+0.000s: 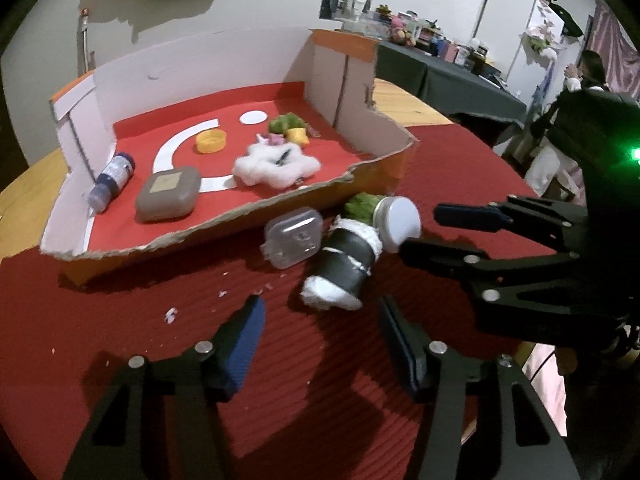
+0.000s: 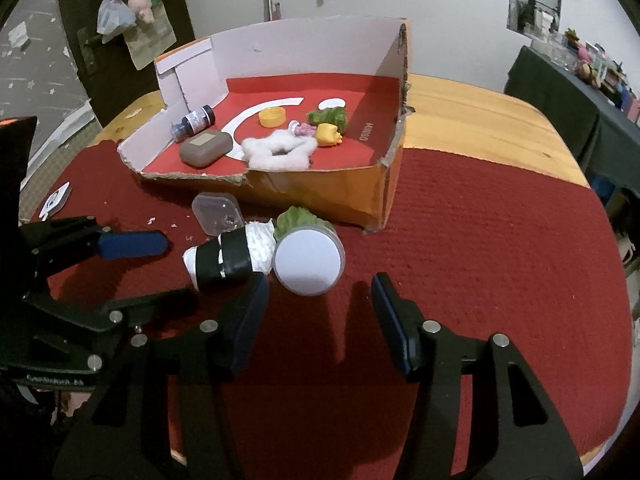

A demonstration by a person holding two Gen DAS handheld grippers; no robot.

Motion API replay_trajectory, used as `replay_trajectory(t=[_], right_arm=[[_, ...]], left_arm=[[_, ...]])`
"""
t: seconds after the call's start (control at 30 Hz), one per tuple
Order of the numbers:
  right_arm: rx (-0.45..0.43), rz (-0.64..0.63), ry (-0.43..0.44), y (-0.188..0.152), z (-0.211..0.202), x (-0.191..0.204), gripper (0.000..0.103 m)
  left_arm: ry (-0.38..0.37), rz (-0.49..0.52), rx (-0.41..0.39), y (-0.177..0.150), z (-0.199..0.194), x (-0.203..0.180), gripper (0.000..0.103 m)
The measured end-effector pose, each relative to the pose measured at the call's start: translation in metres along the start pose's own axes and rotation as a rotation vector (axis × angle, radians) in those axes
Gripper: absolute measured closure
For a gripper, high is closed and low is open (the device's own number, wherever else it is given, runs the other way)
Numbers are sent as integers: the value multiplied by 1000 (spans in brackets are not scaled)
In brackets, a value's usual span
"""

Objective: Organize objects

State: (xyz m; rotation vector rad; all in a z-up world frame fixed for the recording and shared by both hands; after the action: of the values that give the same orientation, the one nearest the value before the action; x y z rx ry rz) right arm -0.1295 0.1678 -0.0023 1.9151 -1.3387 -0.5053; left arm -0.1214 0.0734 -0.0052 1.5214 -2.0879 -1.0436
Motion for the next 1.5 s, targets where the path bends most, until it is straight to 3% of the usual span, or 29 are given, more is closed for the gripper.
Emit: replay_trajectory(t=[0.5,0.6,0.77,1.13,1.5], right_arm=[[12,-10,2,6,15,-8,51],[15,-11,2,7,17,-9,51],[25,-13,21,7,20,-5,67],[20,-13,32,8,15,1,67],[-14,-25,60,14,-3,20,67]], left_arm=[[-18,39,27,3,18,-8,45],[-22,43,34,4,22,-10,50],[-27,43,35,5,24,-10,62],[-50,18,24,8,24,-11,65],[-26,-20,-19,5,-3,7,65]])
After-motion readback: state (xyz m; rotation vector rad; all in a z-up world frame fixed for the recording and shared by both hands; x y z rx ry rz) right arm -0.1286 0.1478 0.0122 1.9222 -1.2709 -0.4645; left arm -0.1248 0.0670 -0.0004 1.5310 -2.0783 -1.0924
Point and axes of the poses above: each gripper's, at about its wrist camera, not at the fingertips, and z roughly the way its jaws point, x to its left, y to its top, the point moved 5 cm from there along z, roughly the way its jaws point, and after that the axes turned 11 degrees about -x, right-handed, at the moved point
